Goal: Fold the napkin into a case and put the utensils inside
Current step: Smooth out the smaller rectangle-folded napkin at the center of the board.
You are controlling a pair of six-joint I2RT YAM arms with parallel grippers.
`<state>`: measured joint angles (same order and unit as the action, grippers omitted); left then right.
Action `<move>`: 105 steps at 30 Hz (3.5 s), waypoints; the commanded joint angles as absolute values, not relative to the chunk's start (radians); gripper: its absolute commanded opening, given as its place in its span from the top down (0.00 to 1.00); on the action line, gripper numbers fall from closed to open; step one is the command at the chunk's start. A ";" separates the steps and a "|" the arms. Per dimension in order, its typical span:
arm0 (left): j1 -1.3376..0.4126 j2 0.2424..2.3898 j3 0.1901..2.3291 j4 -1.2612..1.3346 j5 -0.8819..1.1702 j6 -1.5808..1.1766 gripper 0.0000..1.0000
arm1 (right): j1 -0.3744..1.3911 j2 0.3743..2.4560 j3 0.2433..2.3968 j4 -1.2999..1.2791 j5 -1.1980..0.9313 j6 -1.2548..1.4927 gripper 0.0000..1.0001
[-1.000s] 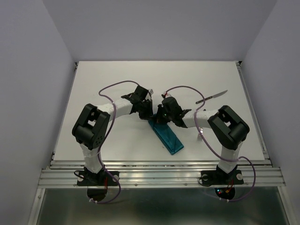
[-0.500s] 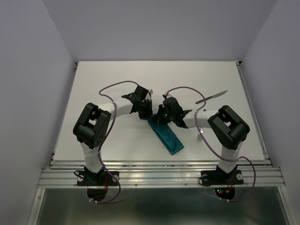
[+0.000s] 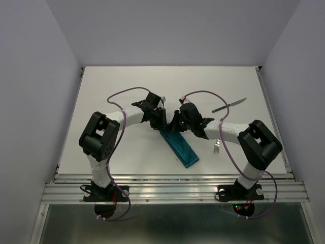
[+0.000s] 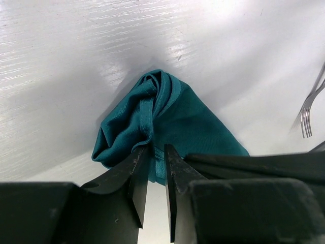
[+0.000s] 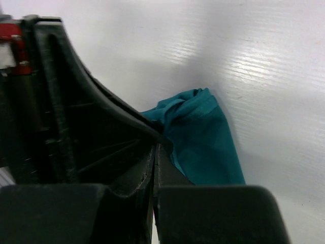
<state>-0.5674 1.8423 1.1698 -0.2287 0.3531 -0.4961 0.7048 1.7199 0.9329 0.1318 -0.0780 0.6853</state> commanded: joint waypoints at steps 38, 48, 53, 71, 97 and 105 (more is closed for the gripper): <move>-0.569 1.953 1.258 -0.163 0.426 -0.486 0.95 | 0.710 1.695 0.821 0.077 0.012 0.638 0.99; -0.571 1.827 1.305 -0.238 0.416 -0.486 0.96 | 0.710 1.649 0.841 0.043 0.008 0.618 0.99; -0.572 1.726 1.313 -0.297 0.388 -0.485 0.94 | 0.710 1.646 0.850 0.035 0.009 0.614 0.99; -0.551 1.764 1.152 -0.256 0.275 -0.494 1.00 | 0.710 1.647 0.856 -0.031 0.100 0.595 0.99; -0.554 1.828 1.166 -0.201 0.327 -0.483 1.00 | 0.739 1.660 0.896 -0.051 0.080 0.586 0.99; -0.554 1.787 1.227 -0.258 0.304 -0.463 1.00 | 0.759 1.585 0.913 -0.100 0.109 0.566 0.97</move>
<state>-0.5541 1.8431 1.1679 -0.2287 0.3168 -0.4931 0.7422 1.6451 0.8761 -0.0689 0.0715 0.5922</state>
